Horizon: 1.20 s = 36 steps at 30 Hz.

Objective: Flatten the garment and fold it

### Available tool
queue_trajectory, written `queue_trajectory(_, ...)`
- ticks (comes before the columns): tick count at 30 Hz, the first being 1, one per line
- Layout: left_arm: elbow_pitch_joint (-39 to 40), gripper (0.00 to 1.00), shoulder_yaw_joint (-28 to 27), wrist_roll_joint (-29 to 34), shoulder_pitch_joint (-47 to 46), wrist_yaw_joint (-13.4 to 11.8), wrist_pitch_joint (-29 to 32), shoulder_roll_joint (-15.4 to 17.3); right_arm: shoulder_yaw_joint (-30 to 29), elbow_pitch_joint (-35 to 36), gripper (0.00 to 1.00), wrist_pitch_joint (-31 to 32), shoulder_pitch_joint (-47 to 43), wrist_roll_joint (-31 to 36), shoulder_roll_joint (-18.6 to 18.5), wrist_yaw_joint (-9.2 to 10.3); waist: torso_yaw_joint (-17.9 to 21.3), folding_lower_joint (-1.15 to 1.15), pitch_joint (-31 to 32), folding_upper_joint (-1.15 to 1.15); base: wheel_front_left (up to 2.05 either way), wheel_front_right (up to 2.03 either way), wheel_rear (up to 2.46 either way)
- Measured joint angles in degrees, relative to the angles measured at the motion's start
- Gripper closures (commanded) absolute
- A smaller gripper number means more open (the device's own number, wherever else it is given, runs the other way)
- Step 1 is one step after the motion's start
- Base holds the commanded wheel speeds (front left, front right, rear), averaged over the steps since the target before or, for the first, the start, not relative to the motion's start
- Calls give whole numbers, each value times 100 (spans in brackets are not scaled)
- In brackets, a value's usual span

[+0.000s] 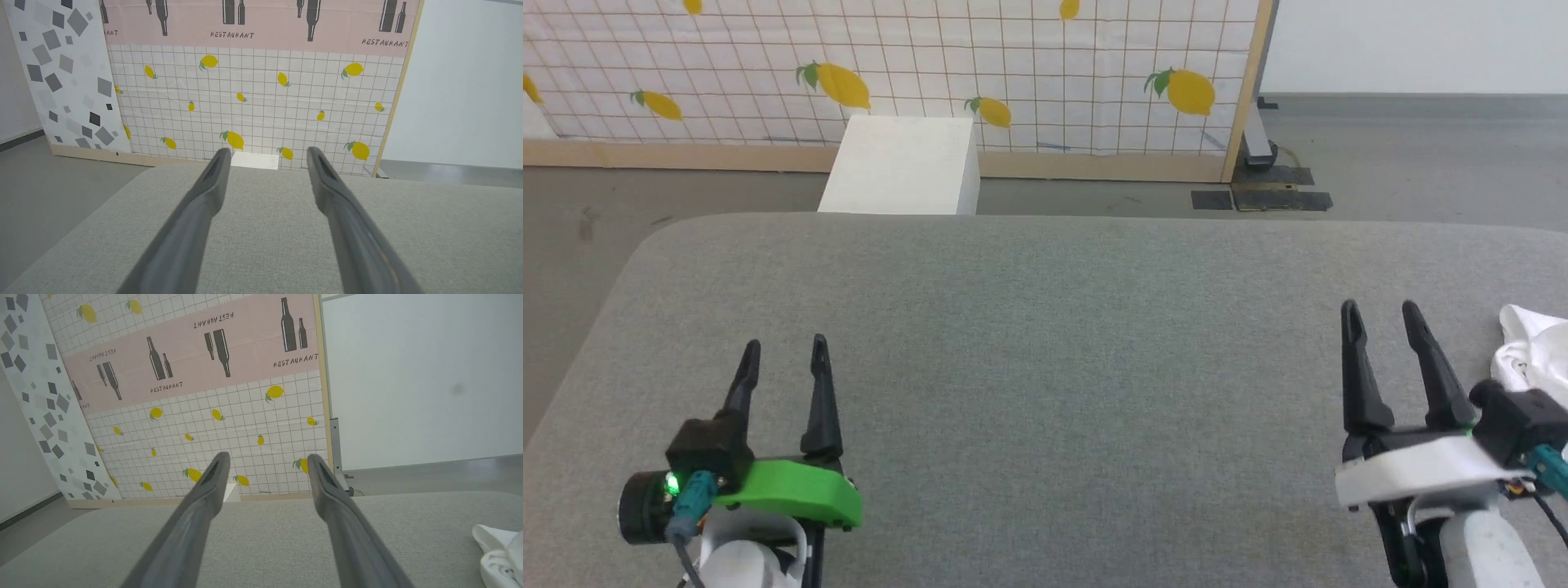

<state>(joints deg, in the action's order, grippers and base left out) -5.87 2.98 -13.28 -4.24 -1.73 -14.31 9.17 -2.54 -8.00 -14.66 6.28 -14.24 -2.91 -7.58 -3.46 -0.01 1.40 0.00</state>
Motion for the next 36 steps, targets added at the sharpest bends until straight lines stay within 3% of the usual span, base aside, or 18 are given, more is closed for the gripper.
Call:
queue_trajectory(10, -435, 0, 166, 141, 8, -25, -42, -125, -108, 57, 0, -1, -545, 168, 0, 0, 1, 0, -29, 0, 0, 0, 0)
queue_trajectory(25, -961, 0, 233, 174, 68, 176, -43, -244, -18, -194, 0, -1, -629, 104, 1, 0, 59, 0, -106, 0, 0, 0, 0)
queue_trajectory(26, -971, 100, 235, 169, 68, 174, -41, -245, -15, -205, 100, 2, -629, 101, 2, 0, 61, 0, -108, 0, 0, 0, 0)
queue_trajectory(36, -938, 100, 226, 170, 68, 169, 11, -244, -13, -193, 100, 54, -629, 111, 0, 0, 74, 0, -111, 0, 0, 0, 0)
